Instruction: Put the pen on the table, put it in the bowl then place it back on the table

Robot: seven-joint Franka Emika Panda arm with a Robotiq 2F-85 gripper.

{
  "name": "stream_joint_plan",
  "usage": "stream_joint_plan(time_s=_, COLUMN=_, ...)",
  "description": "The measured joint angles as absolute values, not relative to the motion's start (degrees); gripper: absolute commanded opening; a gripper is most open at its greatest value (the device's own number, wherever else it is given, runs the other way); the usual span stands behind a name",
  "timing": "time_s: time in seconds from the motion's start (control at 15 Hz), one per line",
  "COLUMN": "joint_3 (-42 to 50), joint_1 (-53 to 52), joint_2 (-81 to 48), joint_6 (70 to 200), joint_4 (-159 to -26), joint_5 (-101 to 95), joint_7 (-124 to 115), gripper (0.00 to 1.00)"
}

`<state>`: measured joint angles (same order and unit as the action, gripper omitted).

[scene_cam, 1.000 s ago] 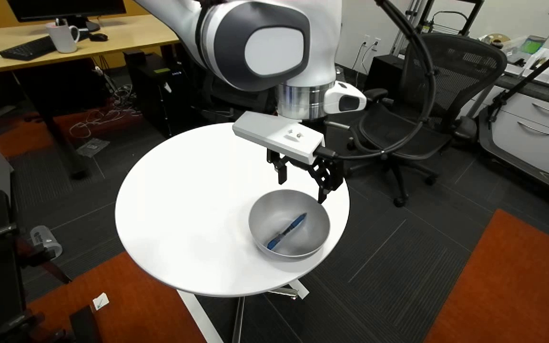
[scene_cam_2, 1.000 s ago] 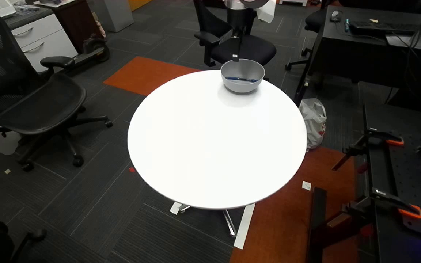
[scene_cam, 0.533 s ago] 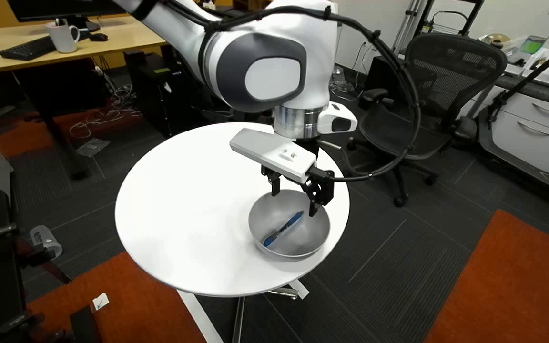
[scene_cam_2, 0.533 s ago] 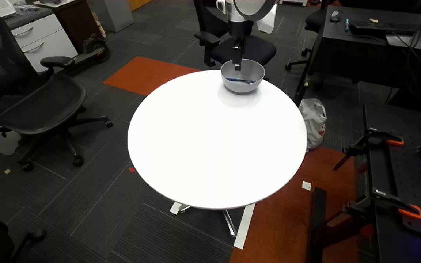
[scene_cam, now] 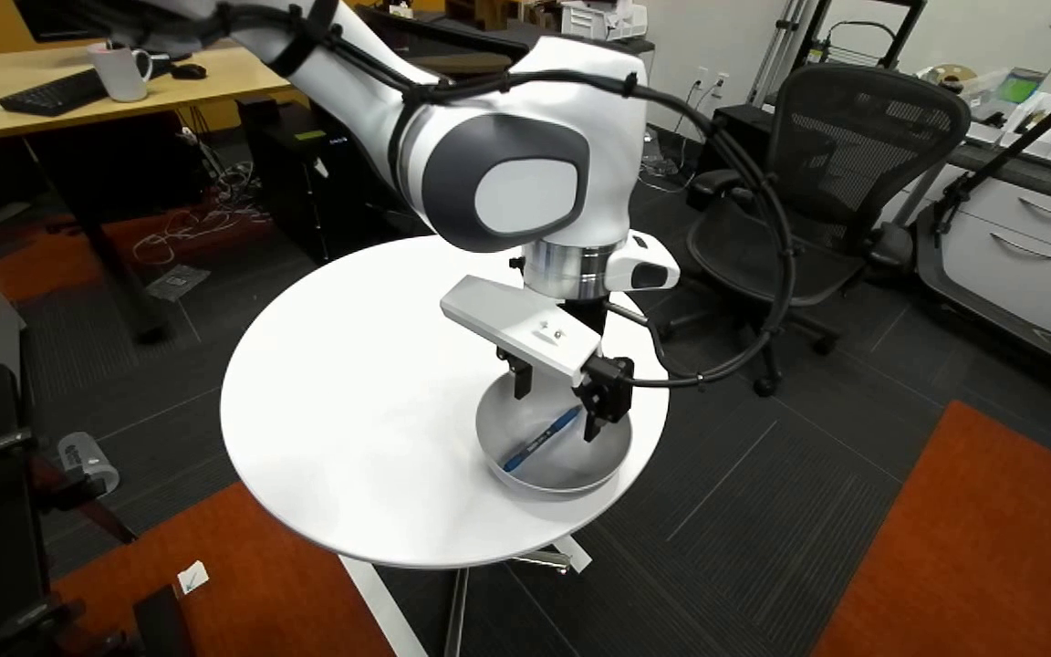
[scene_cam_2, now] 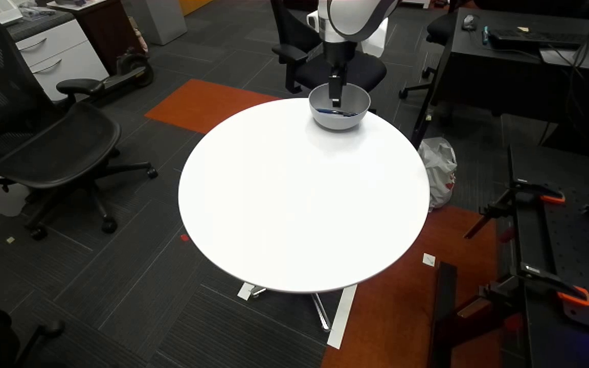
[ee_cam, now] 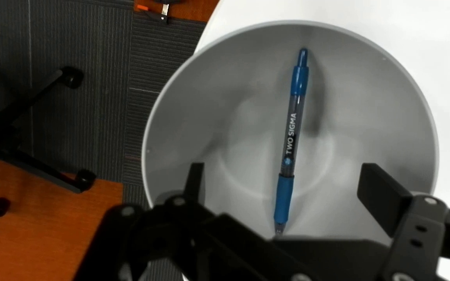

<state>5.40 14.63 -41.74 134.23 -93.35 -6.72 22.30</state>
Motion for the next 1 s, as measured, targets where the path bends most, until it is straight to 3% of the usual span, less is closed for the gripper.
stream_joint_plan(time_s=1.0, joint_3=5.3, joint_1=14.8, joint_2=-46.8, joint_6=137.0, joint_4=-90.1, joint_5=-6.7, joint_7=22.3, gripper=1.00)
